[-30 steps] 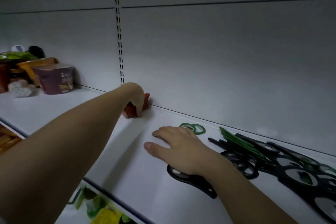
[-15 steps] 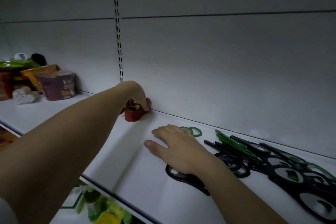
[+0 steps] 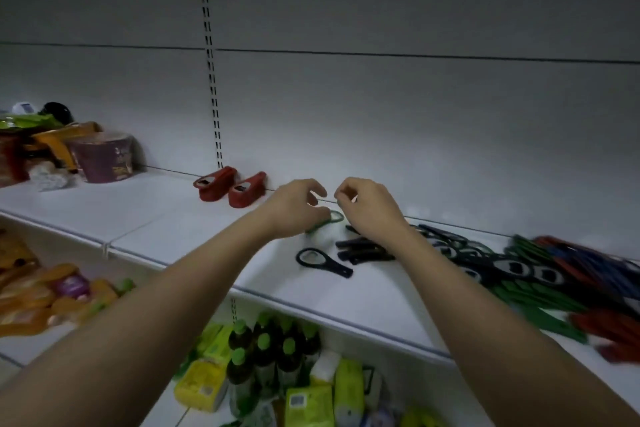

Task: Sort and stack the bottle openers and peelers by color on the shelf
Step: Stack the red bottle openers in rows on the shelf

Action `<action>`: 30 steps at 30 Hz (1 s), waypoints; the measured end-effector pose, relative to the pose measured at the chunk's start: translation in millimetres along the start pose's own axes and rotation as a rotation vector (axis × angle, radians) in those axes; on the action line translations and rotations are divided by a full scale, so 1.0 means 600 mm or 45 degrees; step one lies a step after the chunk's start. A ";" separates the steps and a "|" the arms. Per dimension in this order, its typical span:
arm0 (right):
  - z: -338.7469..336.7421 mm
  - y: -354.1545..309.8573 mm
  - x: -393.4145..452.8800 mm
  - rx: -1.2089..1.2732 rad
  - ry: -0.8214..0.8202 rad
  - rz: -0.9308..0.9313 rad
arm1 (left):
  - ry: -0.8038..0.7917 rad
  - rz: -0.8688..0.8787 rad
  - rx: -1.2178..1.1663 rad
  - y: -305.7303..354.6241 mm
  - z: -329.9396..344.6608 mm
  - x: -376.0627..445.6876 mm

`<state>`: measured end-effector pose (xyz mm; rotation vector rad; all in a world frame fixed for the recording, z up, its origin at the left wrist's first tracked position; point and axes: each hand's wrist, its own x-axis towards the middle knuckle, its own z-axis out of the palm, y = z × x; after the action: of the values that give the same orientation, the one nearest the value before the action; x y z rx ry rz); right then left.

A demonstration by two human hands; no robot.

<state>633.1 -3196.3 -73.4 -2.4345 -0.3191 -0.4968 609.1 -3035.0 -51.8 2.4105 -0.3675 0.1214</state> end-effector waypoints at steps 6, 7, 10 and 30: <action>-0.130 0.072 -0.131 -0.196 -0.078 0.129 | -0.071 0.273 -0.364 0.062 0.130 -0.081; -0.153 0.083 -0.153 -0.214 -0.097 0.170 | -0.111 0.311 -0.393 0.075 0.151 -0.089; -0.216 0.114 -0.221 -0.275 -0.185 0.266 | -0.205 0.366 -0.423 0.108 0.205 -0.098; -0.232 0.094 -0.389 -0.149 0.054 0.404 | -0.066 0.122 -0.805 0.126 0.244 -0.107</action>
<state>404.4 -3351.4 -100.4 -2.5194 0.1174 -0.4349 523.8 -3170.2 -127.7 1.7751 -0.4646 -0.0168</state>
